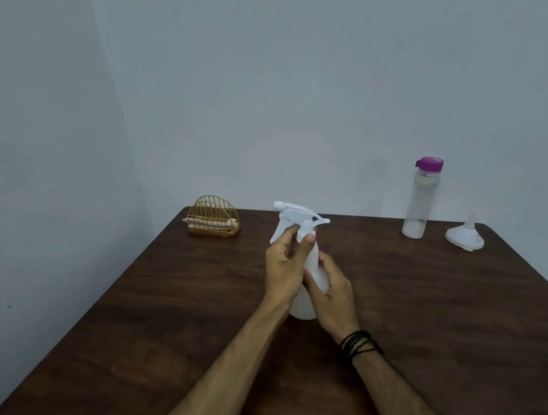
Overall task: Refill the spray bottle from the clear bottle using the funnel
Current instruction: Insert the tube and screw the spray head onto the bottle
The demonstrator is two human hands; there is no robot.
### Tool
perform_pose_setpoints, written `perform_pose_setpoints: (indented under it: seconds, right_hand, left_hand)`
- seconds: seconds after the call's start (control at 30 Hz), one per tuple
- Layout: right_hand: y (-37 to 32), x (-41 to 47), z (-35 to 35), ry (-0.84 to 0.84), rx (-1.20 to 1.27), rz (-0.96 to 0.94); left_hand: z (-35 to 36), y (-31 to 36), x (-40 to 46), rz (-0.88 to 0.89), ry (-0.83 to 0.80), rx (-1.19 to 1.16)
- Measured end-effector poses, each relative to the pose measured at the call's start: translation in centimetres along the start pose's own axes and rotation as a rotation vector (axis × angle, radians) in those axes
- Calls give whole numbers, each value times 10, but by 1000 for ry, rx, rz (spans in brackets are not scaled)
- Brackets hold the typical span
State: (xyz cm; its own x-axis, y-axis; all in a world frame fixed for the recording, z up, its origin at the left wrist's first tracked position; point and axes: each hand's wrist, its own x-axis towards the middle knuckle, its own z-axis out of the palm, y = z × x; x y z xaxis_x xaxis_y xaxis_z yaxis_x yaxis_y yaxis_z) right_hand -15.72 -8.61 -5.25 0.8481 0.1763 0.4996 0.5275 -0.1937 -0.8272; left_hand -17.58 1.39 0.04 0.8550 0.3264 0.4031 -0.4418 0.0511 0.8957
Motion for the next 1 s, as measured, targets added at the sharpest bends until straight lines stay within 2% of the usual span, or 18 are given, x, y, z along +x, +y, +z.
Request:
perform_pose_setpoints:
  seconds: [0.37, 0.57, 0.73, 0.87, 1.0]
  right_hand:
    - [13, -1, 3, -30, -6, 1]
    - [15, 1, 3, -27, 8, 26]
    - [19, 0, 3, -18, -21, 7]
    - [23, 2, 3, -42, -25, -1]
    - [25, 2, 4, -42, -4, 8]
  left_hand:
    - [4, -18, -6, 54, 35, 50]
    - [9, -29, -11, 33, 191, 43]
    - [11, -32, -13, 46, 188, 88]
    - [13, -29, -10, 60, 171, 215]
    - [11, -31, -12, 75, 155, 149]
